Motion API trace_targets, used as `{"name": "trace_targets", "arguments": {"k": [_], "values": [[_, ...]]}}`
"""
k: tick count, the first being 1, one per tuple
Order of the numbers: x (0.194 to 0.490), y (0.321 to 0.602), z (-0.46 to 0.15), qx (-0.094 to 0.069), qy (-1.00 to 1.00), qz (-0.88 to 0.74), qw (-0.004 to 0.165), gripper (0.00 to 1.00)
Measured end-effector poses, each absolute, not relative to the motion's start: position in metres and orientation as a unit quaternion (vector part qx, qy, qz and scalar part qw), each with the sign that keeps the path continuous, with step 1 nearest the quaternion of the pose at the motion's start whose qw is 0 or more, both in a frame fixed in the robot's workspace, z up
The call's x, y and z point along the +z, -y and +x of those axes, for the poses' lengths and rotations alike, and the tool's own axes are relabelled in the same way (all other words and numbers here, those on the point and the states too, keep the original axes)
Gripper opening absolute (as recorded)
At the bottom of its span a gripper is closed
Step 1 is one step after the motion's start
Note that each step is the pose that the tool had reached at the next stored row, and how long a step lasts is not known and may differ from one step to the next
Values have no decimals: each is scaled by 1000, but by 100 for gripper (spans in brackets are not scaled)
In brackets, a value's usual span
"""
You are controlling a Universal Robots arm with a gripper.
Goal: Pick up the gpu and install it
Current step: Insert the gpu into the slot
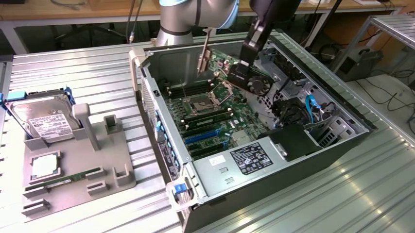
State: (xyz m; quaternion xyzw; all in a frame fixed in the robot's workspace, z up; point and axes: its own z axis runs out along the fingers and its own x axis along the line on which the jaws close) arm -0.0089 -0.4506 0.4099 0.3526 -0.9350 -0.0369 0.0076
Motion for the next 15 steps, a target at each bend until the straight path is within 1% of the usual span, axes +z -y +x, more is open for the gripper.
{"name": "trace_targets", "arguments": {"k": [15], "values": [[409, 451, -9, -43, 883, 467, 0, 26]]}}
